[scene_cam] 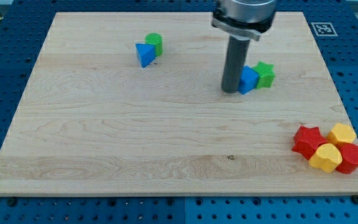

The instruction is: Slide the triangle to the left side of the green circle

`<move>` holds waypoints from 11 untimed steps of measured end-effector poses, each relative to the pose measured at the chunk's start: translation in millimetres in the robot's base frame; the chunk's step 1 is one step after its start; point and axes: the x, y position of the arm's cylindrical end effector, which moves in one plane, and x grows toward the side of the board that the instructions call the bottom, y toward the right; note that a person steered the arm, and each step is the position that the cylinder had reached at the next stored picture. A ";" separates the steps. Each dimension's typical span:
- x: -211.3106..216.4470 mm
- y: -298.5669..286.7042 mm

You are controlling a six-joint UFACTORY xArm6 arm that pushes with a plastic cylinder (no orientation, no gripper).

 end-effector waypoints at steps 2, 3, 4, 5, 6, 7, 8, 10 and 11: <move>0.0 54.4; 0.0 67.7; 0.0 56.0; -4.8 5.3; -5.4 -82.3; -26.6 -171.4; -79.3 -186.6; -111.1 -228.8; -117.2 -299.2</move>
